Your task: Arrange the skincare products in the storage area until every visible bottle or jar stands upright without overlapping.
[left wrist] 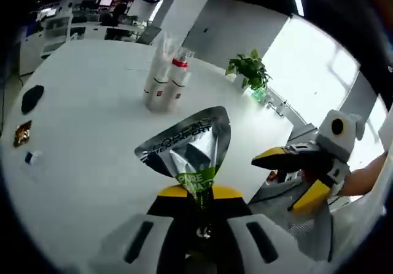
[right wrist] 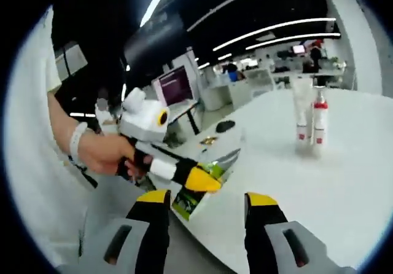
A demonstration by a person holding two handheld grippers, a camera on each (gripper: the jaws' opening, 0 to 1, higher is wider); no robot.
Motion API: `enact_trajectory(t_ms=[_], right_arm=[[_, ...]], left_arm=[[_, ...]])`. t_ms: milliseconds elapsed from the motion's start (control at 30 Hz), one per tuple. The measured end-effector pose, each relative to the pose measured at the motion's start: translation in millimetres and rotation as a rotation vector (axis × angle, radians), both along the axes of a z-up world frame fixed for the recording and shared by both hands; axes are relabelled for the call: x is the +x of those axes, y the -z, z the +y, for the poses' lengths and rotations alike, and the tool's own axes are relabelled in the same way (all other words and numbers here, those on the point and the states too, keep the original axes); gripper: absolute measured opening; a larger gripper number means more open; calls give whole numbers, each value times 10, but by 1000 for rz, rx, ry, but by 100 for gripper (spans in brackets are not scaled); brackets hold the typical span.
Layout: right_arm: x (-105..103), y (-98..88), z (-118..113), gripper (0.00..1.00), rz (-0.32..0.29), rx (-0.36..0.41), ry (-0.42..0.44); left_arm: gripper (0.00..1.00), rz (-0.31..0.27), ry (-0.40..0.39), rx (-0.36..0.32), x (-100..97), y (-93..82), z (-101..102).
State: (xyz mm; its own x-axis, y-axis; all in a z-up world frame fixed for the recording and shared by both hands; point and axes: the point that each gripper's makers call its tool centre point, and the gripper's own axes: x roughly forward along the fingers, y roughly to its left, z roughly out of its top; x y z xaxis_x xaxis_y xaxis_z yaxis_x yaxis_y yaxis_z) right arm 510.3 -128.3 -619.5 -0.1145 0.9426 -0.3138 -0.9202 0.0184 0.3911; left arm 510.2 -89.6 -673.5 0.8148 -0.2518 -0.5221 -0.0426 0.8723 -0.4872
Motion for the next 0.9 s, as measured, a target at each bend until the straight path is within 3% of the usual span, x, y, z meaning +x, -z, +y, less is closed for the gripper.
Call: enact_trajectory(t_ms=[100,267,333,367,400,433,533,733,900], right_arm=[[52,16,-6,47,63,-3,21],[38,74,-4,41,101,-25,21],[-21,74,-16,33,126,-33,3],[-30,144,-55,31,154,-86,18],[-28,153,-43,28,147,-78,7],[-40,178,-55,20,171,-98,6],[-24,182,-50,16,193,-99,11],[-45,160,-76,8,159,-98,4],[-117,146,-90,4,98,-102,-29]], left_arm=[[7,-32,7,-91,7,-60,-255],[7,-86,49,-121,-38,-141,-539],[7,-85,80,-115,-83,-120,-651],[7,-96,84,-99,-87,-127,-655],[7,-95,121,-65,-98,-121,-658],[7,-109,125,-61,-76,-172,-667],[8,-122,137,-43,-68,-164,-638],[12,-141,150,-33,-59,-185,-661],[28,-125,118,-74,-85,-175,-584]])
